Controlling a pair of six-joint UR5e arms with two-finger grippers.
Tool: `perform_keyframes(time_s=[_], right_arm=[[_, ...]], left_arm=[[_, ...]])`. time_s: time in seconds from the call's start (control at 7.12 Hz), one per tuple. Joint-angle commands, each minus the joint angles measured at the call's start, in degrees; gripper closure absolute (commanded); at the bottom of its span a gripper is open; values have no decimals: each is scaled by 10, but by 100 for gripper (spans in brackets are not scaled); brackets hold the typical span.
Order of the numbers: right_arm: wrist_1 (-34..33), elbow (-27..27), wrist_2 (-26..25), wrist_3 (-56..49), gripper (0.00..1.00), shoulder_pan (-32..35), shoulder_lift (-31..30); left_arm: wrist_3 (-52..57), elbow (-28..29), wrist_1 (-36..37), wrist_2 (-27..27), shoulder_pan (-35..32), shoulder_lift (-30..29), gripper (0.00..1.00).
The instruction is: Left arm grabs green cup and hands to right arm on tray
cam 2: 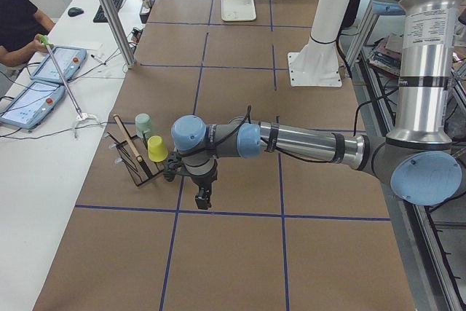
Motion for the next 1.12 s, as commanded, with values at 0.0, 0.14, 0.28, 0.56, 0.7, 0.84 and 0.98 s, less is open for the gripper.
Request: perform_keyframes(time_s=[0.0, 0.14, 0.28, 0.56, 0.7, 0.84, 0.98], right_arm=[[0, 0, 2, 2, 0, 0, -1], [0, 0, 2, 2, 0, 0, -1], [2, 0, 36, 0, 0, 0, -1], [2, 25, 88, -1, 0, 0, 0], [3, 25, 88, -1, 0, -1, 3], [12, 25, 88, -1, 0, -1, 4], [24, 24, 88, -1, 0, -1, 5]], left_arm=[[-24, -5, -5, 1, 3, 0, 0], [-23, -6, -7, -7, 3, 2, 0], [-26, -6, -6, -19, 3, 4, 0], [-27, -15, -53, -35, 14, 2, 0], [-51, -10, -93, -62, 47, -3, 0], [-157, -14, -97, -63, 63, -58, 0], [-229, -18, -91, -61, 95, -105, 0]])
